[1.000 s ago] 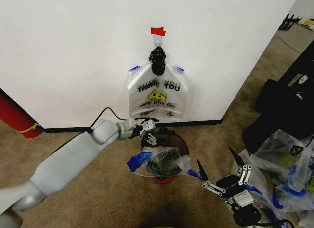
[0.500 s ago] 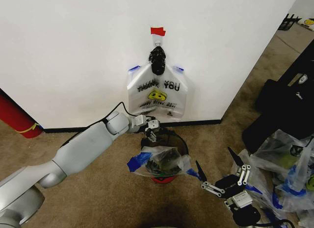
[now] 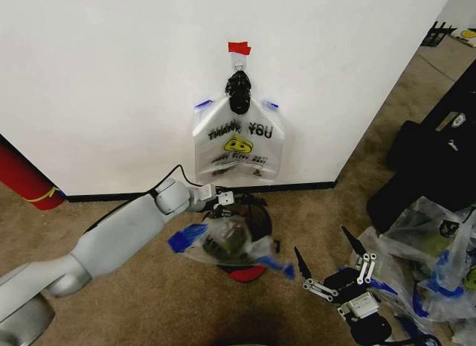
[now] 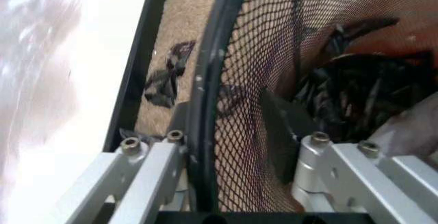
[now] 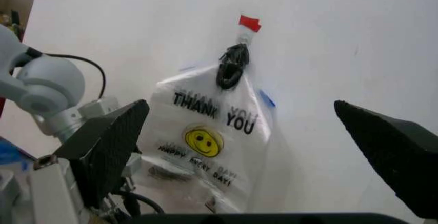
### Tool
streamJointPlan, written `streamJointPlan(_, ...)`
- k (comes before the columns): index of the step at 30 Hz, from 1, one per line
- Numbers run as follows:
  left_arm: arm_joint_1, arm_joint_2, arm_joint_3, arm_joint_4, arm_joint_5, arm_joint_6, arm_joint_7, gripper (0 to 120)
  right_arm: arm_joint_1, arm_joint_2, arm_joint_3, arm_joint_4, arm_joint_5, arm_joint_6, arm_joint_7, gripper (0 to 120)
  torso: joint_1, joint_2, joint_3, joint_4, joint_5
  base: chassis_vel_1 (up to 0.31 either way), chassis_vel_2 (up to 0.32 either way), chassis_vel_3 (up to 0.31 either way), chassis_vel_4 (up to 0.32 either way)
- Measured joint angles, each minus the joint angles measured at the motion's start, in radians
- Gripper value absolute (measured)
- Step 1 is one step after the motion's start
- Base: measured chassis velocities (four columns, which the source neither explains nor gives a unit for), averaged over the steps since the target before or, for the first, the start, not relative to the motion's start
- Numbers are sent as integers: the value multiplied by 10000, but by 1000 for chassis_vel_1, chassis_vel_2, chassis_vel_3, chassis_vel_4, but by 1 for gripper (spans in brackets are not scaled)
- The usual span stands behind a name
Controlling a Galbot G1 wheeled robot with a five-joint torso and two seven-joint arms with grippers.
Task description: Pick up the garbage bag from the wall and place it over the trash bin.
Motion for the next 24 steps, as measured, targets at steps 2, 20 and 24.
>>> streamJointPlan(2, 383, 200, -271, -518, -725, 680, -609, 20, -42, 0, -27, -17, 1, 47, 14, 100, 0, 0, 0, 0, 1, 0, 0, 0, 0)
streamJointPlan(20, 4897, 333, -4351, -5520, -7703, 4683, -9472, 0, -425, -2, -323, 266, 172, 62, -216, 100, 2, 0, 2, -6, -1, 0, 0, 0, 0)
streamJointPlan(24, 5703, -142, -4872, -6058, -9249, 4520, -11808, 0, -551, -2, -336, 341, 376, 62, -341, 100, 2, -1, 2, -2, -5, 0, 0, 0, 0)
